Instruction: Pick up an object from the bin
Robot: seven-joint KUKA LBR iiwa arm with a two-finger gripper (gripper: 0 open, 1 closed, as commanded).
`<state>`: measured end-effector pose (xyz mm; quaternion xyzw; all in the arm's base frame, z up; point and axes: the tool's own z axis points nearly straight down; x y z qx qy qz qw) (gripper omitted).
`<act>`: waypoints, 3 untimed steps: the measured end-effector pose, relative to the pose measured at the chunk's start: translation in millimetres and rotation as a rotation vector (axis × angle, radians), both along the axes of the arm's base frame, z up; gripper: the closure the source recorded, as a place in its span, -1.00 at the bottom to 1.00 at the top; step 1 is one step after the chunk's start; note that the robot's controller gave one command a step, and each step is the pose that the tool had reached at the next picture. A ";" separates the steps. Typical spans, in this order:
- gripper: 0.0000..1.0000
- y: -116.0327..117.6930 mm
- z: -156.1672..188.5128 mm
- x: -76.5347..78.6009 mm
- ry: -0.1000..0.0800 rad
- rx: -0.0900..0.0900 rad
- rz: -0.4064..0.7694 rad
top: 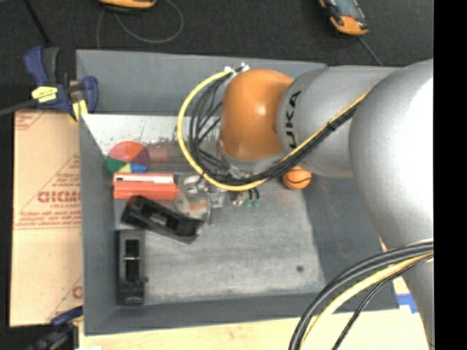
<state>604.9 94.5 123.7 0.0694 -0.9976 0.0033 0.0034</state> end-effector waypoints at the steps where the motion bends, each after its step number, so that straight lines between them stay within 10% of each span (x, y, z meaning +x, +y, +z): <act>1: 1.00 25.6 20.1 -15.7 -0.008 -0.001 0.000; 3: 1.00 -11.2 11.0 -26.0 -0.021 0.007 0.006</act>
Offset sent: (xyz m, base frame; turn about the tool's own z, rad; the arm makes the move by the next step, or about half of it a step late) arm -0.0387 -0.0473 0.0040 -0.0050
